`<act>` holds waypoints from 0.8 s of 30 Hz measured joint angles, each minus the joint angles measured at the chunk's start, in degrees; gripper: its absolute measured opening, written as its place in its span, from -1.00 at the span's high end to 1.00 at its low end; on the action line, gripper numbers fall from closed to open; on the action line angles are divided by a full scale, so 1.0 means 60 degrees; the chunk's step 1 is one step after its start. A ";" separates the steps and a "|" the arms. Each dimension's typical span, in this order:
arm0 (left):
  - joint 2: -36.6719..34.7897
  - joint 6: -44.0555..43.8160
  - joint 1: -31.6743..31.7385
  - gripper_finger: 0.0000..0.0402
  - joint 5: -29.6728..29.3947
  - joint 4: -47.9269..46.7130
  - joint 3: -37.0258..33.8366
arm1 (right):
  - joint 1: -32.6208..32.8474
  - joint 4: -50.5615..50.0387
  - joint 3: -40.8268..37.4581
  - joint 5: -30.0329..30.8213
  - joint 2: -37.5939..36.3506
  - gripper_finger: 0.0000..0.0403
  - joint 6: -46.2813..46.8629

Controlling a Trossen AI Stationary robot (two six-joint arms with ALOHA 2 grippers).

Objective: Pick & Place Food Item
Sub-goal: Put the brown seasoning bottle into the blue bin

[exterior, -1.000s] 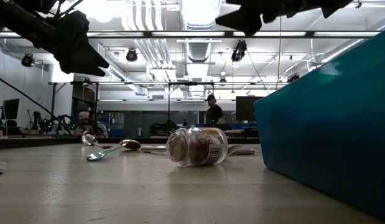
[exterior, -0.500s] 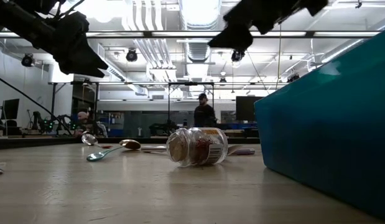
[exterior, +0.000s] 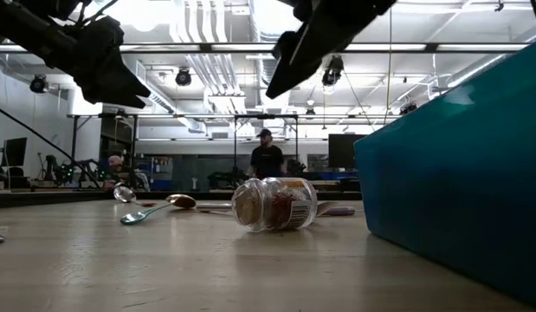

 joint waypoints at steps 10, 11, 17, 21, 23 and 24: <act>-0.0004 0.0000 -0.0003 -0.49 0.0000 -0.0035 0.0000 | 0.1028 -0.0638 0.1180 0.1200 0.1508 -0.91 0.0335; -0.0003 -0.0002 -0.0001 -0.49 0.0000 -0.0034 0.0000 | 0.1082 -0.0664 0.1226 0.1263 0.1628 -0.91 0.0260; -0.0004 0.0000 -0.0002 -0.49 -0.0002 -0.0047 0.0000 | 0.1268 -0.0878 0.1528 0.1384 0.2219 -0.91 0.0021; 0.0000 0.0000 0.0001 -0.49 0.0001 -0.0047 0.0000 | 0.1365 -0.0805 0.1535 0.1171 0.2370 -0.91 0.0410; 0.0000 0.0000 -0.0001 -0.49 -0.0001 -0.0051 0.0000 | 0.1456 -0.0817 0.1535 0.1170 0.2450 -0.91 0.0629; 0.0000 0.0000 -0.0001 -0.49 0.0000 -0.0060 0.0000 | 0.1506 -0.0741 0.1535 0.1170 0.2504 -0.91 0.0709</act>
